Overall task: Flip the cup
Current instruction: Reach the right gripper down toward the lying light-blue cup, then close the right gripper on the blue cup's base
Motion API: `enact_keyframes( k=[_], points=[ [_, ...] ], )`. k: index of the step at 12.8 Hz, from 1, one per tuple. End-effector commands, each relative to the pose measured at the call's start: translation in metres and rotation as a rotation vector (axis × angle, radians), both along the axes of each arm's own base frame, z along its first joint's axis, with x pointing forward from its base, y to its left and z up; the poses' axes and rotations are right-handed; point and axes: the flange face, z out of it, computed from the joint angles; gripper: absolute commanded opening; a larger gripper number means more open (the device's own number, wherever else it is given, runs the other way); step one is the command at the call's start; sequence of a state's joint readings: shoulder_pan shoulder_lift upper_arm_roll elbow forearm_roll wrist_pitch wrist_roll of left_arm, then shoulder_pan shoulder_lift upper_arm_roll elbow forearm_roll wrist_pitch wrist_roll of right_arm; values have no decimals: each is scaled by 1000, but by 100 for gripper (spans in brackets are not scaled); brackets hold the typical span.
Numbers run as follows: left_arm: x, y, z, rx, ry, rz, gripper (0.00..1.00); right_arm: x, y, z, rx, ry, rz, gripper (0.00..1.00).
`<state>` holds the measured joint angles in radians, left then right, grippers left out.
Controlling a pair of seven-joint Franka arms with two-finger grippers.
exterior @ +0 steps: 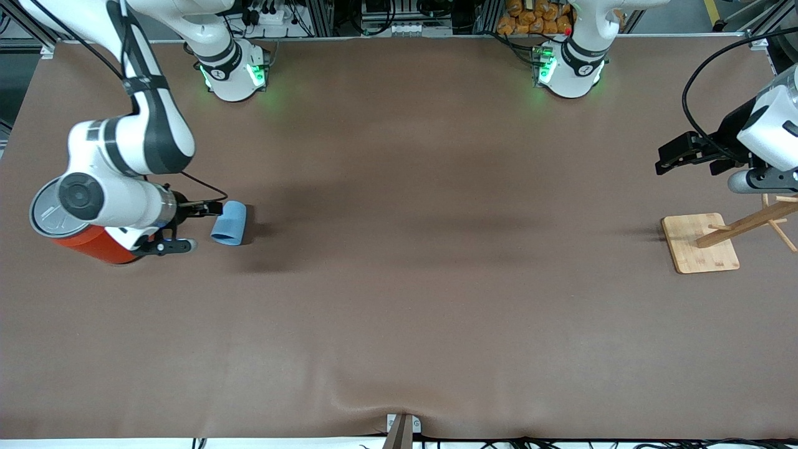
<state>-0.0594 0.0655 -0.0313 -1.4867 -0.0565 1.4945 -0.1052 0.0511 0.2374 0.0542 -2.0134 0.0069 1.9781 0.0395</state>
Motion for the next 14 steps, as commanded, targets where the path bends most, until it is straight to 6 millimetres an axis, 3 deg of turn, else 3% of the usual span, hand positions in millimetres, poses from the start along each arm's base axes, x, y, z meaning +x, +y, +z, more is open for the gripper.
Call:
enact_keyframes(
  k=[1,9,14],
  points=[
    [-3,2,4,2,-6,-5,100,-27,9,-24,0,-59,12,100],
    [-3,2,4,2,-6,-5,100,-24,5,-85,9,-120,6,100],
    [-3,3,4,2,-5,-4,100,-28,1,-110,3,-91,9,100]
  ],
)
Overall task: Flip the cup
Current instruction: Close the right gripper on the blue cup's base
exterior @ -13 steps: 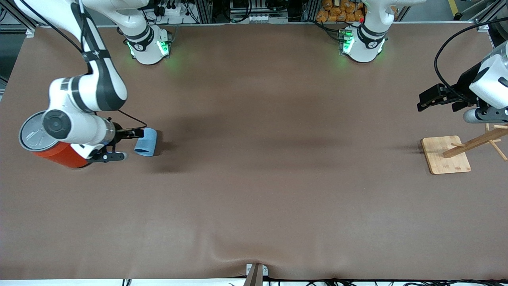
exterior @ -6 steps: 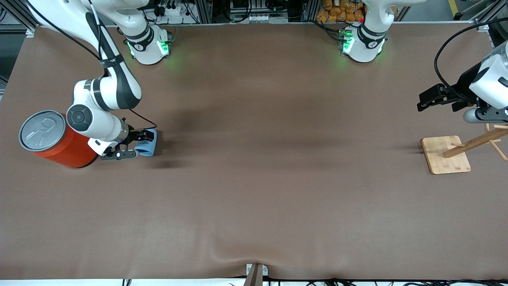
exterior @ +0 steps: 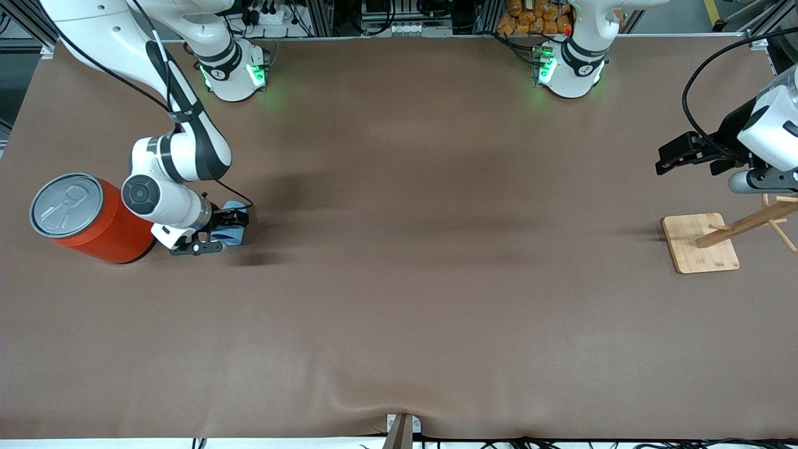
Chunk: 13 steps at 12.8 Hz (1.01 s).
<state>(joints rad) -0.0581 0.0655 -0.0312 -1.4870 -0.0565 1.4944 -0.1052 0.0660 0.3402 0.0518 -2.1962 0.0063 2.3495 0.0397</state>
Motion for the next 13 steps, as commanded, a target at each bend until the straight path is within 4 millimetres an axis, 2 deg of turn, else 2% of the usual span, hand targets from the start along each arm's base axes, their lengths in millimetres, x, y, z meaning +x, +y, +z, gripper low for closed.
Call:
enact_keyframes(
  k=[1,3,4,5,6,7,8,9,10,12,13],
  points=[
    [-3,2,4,2,-7,-5,100,-1,-4,-9,-8,-13,-3,100],
    [-3,2,5,2,-8,-5,100,0,-8,-13,-7,-16,-3,100],
    [-3,2,5,2,-8,-5,100,-1,-8,-14,-6,-13,0,92],
    [-3,2,5,2,-8,-7,100,-1,-8,-14,-6,-12,1,75],
    [-3,2,4,2,-7,-7,100,-1,-7,-13,-6,-10,4,48],
    [-3,2,4,2,-7,-5,100,0,-6,-11,-7,-7,9,29],
    [-4,2,5,2,-8,-4,100,2,-5,-5,-5,-13,16,18],
    [-4,2,6,2,-10,-5,100,10,-4,6,-6,-3,21,13],
    [-4,1,7,0,-11,-7,100,21,-1,22,-7,28,22,13],
    [-4,1,7,0,-9,-7,100,43,21,62,3,71,38,10],
    [-4,1,8,0,-11,-7,100,50,36,79,10,70,62,3]
  ],
)
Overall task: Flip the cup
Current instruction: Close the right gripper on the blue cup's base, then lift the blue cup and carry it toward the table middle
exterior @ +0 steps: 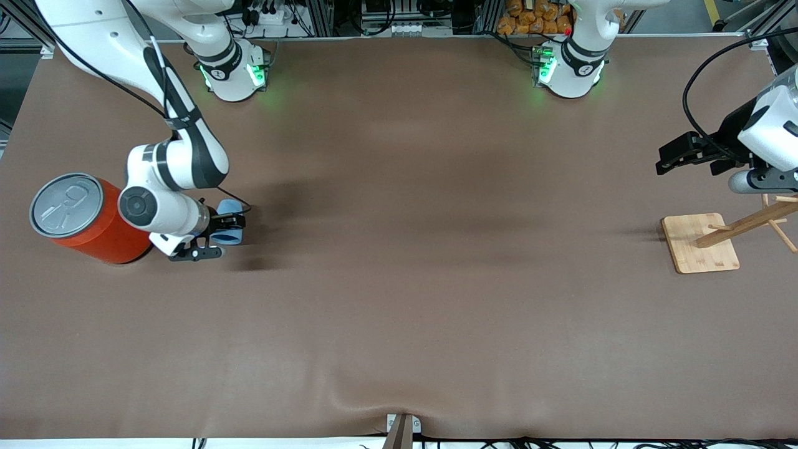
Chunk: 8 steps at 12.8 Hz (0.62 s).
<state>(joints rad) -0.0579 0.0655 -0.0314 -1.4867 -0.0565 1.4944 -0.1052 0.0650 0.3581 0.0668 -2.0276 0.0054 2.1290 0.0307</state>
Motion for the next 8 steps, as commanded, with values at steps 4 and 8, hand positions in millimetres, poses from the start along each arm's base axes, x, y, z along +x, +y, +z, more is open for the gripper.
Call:
enact_keyframes(
  k=[4,8],
  points=[
    [-4,-1,7,-1,-11,-11,100,39,110,93,86,-94,167,0],
    [-4,0,6,0,-8,-10,100,44,238,116,166,-185,448,0]
  ],
)
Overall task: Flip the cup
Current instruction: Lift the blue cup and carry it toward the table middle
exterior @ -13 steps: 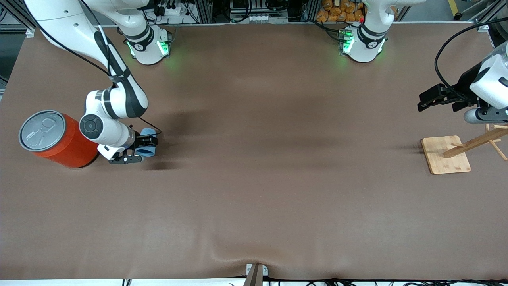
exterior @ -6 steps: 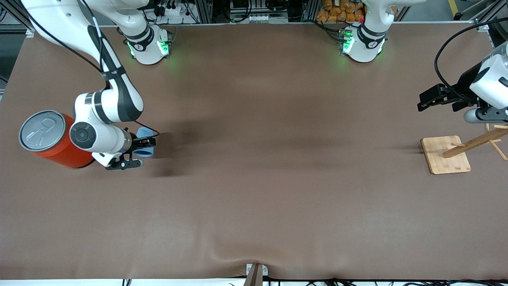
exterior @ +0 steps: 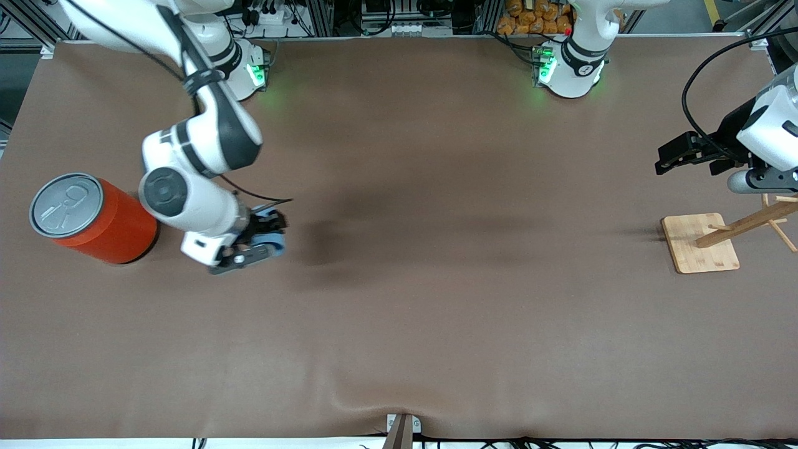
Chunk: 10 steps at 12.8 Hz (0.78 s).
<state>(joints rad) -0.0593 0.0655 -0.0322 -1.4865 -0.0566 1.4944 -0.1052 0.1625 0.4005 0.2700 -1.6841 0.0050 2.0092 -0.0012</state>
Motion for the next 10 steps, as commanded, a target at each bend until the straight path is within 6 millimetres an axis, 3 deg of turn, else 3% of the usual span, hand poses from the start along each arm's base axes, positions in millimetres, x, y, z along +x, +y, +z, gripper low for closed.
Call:
enact_keyframes(
  k=[1,2,4,6,8,10],
  points=[
    [-4,2,7,0,-9,-6,100,5,89,-2,30,-54,259,0],
    [-4,2,6,1,-8,-6,100,7,121,-3,18,-95,353,0],
    [-4,2,6,2,-8,-6,100,-12,191,-18,-55,-178,528,0],
    [-1,11,2,6,-3,9,100,-12,220,-36,-47,-296,710,0],
    [2,28,0,10,-2,40,100,-45,266,-47,-17,-335,812,0],
    [16,42,-19,50,13,58,100,-76,307,-71,-18,-361,901,0]
  ],
)
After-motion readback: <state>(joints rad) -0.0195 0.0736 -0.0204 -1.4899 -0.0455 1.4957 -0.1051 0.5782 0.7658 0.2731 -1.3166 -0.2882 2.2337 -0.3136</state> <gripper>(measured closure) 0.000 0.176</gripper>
